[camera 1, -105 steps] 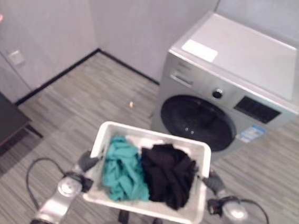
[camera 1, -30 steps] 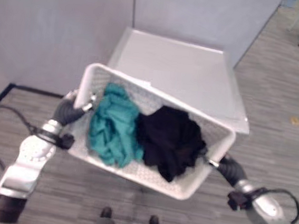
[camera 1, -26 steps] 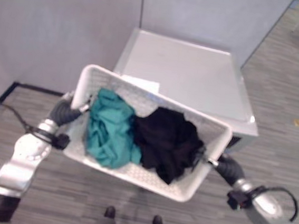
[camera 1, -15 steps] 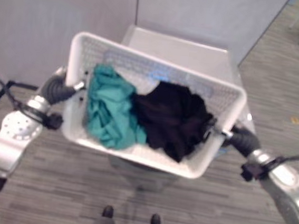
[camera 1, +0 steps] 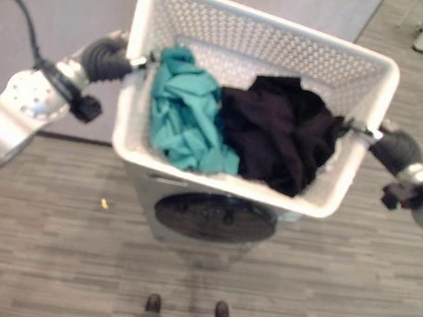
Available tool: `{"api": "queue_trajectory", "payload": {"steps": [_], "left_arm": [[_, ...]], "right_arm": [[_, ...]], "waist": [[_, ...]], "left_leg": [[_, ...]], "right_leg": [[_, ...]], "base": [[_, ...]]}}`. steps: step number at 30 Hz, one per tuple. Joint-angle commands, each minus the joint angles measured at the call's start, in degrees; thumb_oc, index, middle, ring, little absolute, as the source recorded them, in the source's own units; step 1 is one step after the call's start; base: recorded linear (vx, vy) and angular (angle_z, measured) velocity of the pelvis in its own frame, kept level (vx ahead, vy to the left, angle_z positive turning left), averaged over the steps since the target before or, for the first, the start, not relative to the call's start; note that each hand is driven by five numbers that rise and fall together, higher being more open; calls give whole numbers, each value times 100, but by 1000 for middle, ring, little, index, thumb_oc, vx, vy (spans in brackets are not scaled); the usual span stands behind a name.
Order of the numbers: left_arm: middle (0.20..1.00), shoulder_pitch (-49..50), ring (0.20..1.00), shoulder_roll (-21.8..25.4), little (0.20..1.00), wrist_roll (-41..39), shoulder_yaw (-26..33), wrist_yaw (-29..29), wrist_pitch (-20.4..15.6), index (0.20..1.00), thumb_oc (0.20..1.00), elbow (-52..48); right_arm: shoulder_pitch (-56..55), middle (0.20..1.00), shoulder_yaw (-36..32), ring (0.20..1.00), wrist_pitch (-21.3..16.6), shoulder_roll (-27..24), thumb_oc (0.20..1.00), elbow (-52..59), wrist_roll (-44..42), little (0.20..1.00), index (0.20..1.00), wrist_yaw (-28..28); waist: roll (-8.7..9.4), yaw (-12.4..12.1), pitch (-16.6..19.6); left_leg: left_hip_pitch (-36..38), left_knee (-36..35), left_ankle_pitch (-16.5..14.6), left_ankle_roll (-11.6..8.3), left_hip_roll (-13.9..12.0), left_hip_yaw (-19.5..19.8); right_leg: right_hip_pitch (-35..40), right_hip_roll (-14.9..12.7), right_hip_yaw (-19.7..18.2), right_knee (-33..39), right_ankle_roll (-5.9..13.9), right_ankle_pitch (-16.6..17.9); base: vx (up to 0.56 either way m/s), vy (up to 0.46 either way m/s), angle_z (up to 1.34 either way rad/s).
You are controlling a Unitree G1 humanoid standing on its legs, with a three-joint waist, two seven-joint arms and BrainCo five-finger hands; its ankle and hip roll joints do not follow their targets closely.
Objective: Grab the laundry basket,head to the washer,open it,put in the laundry and shut it.
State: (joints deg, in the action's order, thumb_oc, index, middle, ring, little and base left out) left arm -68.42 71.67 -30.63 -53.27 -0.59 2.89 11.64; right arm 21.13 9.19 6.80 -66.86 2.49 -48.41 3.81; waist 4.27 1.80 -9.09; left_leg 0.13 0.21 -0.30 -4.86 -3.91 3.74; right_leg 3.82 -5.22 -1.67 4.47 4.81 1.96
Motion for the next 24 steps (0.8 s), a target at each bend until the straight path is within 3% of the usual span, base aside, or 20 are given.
{"api": "queue_trajectory", "payload": {"steps": [1, 2, 4, 5, 7, 9, 16, 22, 23, 24], "left_arm": [[200, -1123, 200, -641, 200, -367, 113, -254, -299, 200, 200, 1196], [200, -1717, 200, -1011, 200, -484, -262, -253, -304, 200, 200, 1869], [200, -1920, 200, -1141, 200, -511, -377, -232, -305, 200, 200, 2193], [200, -2263, 200, -1493, 200, -511, -507, -205, -270, 200, 200, 2784], [200, -2259, 200, -1487, 200, -511, -501, -204, -271, 200, 200, 2785], [200, -2822, 200, -2105, 200, -399, -726, -165, -238, 200, 200, 3829], [200, -3380, 200, -2720, 200, -148, -989, -53, -121, 200, 200, 4993], [200, -3646, 200, -3403, 200, 20, -1050, -37, -7, 200, 200, 6013], [200, -3651, 200, -3400, 200, 20, -1048, -35, -10, 200, 200, 6019], [200, -3667, 200, -3576, 200, 102, -1058, -44, 32, 200, 200, 6227]], "right_arm": [[1066, 200, 55, 200, -412, -652, 200, -134, -17, 200, 200, -368], [1856, 200, 704, 200, -389, -510, 200, -556, 30, 200, 200, -440], [2178, 200, 1000, 200, -371, -400, 200, -751, 47, 200, 200, -462], [2775, 200, 1495, 200, -349, -120, 200, -1080, 118, 200, 200, -495], [2800, 200, 1517, 200, -351, -118, 200, -1089, 116, 200, 200, -494], [3580, 200, 2165, 200, -328, 576, 200, -1845, 278, 200, 200, -559], [4864, 200, 2894, 200, -302, 1325, 200, -3381, 521, 200, 200, -725], [6303, 200, 3511, 200, -64, 2353, 200, -5857, 997, 200, 200, -808], [6325, 200, 3525, 200, -71, 2362, 200, -5880, 994, 200, 200, -800], [6676, 200, 3632, 200, 22, 2665, 200, -6619, 1187, 200, 200, -789]], "waist": [[-321, -88, 396], [-341, -56, 351], [-360, -44, 336], [-396, -34, 307], [-401, -27, 305], [-449, -22, 232], [-470, 14, 102], [-436, 20, -18], [-439, 24, -21], [-433, 29, -51]], "left_leg": [[477, -103, -290, 61, -472, 4], [451, -146, -258, 59, -469, 3], [444, -166, -244, 54, -472, -11], [427, -223, -217, 50, -471, -40], [428, -223, -217, 50, -472, -39], [352, -258, -177, 50, -448, -69], [159, -192, -150, 39, -428, -56], [-12, -75, -146, 38, -423, -37], [-16, -72, -147, 38, -422, -38], [-52, -60, -135, 35, -416, -49]], "right_leg": [[-333, -261, 254, -660, 353, -320], [-376, -268, 250, -619, 367, -287], [-397, -273, 254, -604, 372, -271], [-444, -276, 247, -583, 385, -249], [-443, -276, 248, -583, 385, -249], [-540, -282, 228, -576, 399, -215], [-666, -266, 226, -561, 388, -173], [-800, -239, 187, -585, 363, -149], [-804, -239, 186, -586, 363, -150], [-834, -224, 161, -593, 355, -143]], "base": [[0, 0, 0], [0, 0, 0], [-5, 7, -2], [-9, 14, -6], [-6, 10, -4], [-4, 9, -3], [-11, 2, -2], [0, 0, 0], [0, 0, 0], [0, 0, 0]]}}
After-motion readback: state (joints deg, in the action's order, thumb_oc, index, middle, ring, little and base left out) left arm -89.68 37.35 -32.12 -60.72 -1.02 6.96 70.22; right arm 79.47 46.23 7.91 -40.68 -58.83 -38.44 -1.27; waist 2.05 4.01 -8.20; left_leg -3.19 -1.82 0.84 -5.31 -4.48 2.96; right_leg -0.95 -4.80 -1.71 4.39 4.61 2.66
